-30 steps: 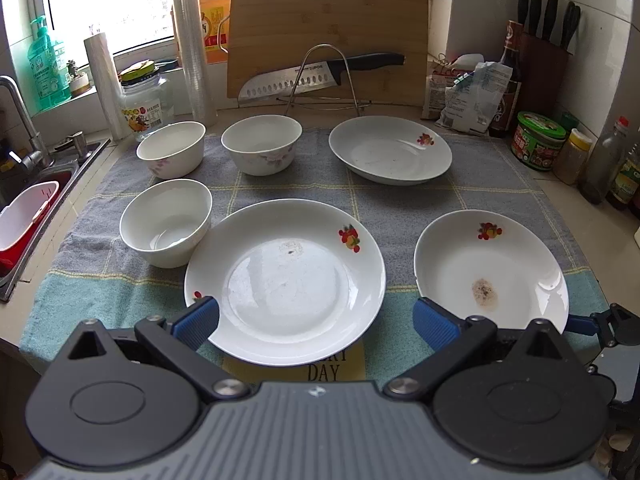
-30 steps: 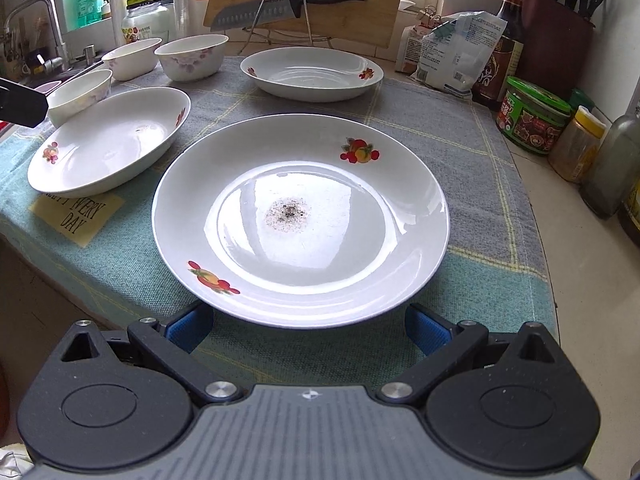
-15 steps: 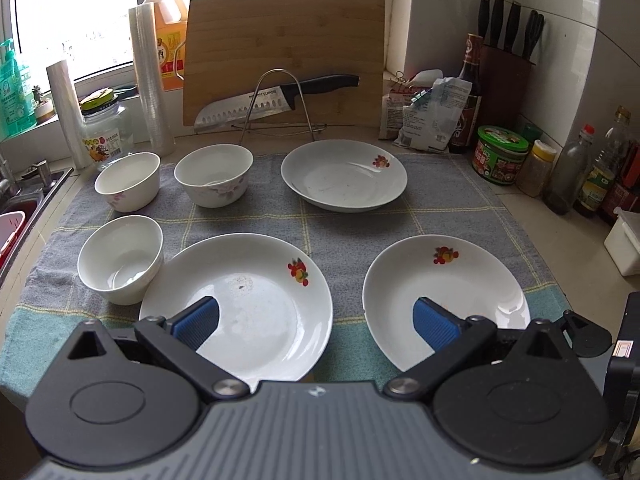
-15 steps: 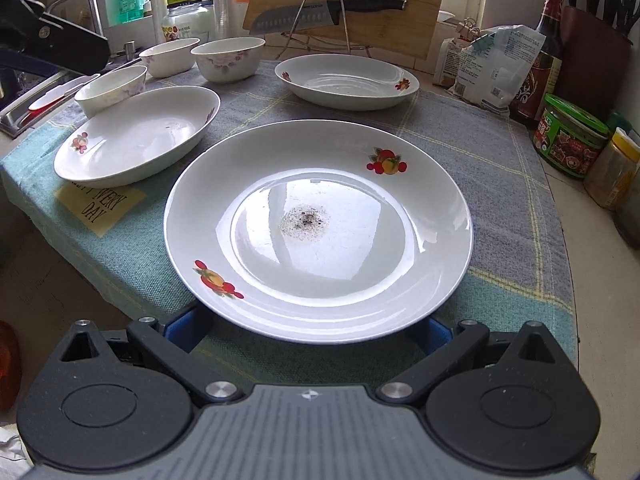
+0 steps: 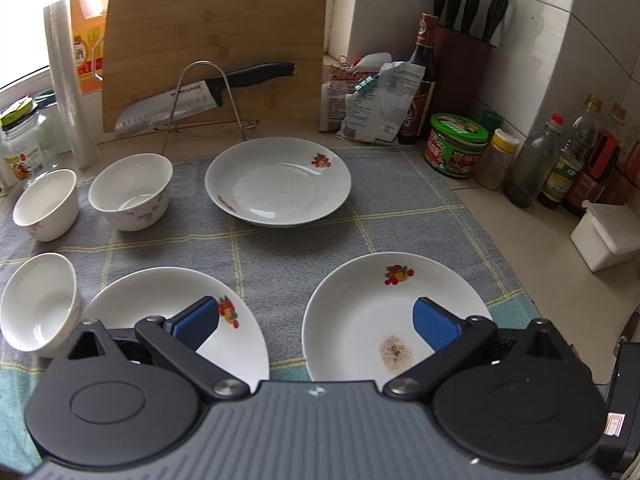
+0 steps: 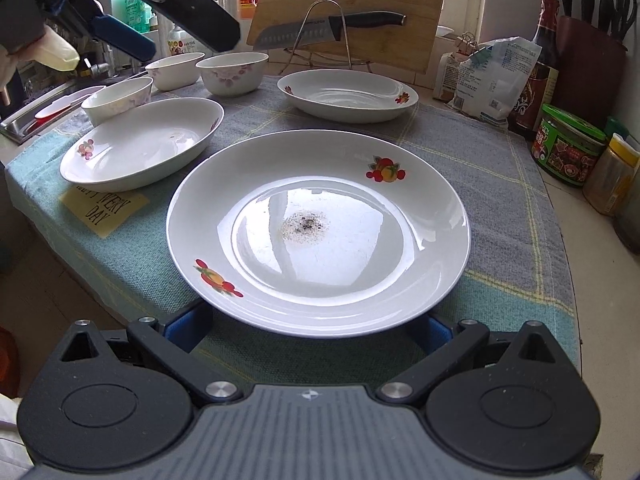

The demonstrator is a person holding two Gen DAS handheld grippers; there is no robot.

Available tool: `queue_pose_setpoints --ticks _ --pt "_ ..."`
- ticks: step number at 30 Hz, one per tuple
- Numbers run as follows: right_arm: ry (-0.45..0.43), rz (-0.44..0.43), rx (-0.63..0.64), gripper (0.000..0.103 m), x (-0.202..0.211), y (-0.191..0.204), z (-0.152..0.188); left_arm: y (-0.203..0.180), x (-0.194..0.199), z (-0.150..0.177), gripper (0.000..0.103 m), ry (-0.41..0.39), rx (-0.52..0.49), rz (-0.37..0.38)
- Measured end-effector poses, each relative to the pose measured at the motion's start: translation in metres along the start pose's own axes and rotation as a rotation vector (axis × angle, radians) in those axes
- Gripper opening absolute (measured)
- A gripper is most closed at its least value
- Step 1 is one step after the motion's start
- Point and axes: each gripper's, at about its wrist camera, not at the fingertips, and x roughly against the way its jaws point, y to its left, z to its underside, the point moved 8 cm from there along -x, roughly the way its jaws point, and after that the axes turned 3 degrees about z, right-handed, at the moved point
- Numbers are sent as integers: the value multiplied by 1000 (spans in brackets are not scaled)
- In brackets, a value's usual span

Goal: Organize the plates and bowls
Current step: 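Close the left gripper on the plate rim and lift it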

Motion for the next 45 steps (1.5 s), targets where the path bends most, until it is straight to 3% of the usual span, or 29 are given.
queue_pose_setpoints --ticks 3,12,20,26,33,45 --pt "2 12 -10 103 1 0 1 -6 -21 -7 102 28 -29 82" --pt "-2 32 -30 103 1 -1 2 -24 -88 -10 102 217 -181 198" --pt "9 45 -37 103 1 0 2 -37 -120 4 102 355 -304 265" --pt "4 62 -54 103 1 0 2 -37 -130 9 102 428 -329 323" --pt "4 83 -75 103 2 -1 3 -31 -132 3 102 446 -281 386" --pt "-15 67 -64 103 0 -3 1 -36 -134 4 102 488 -364 401"
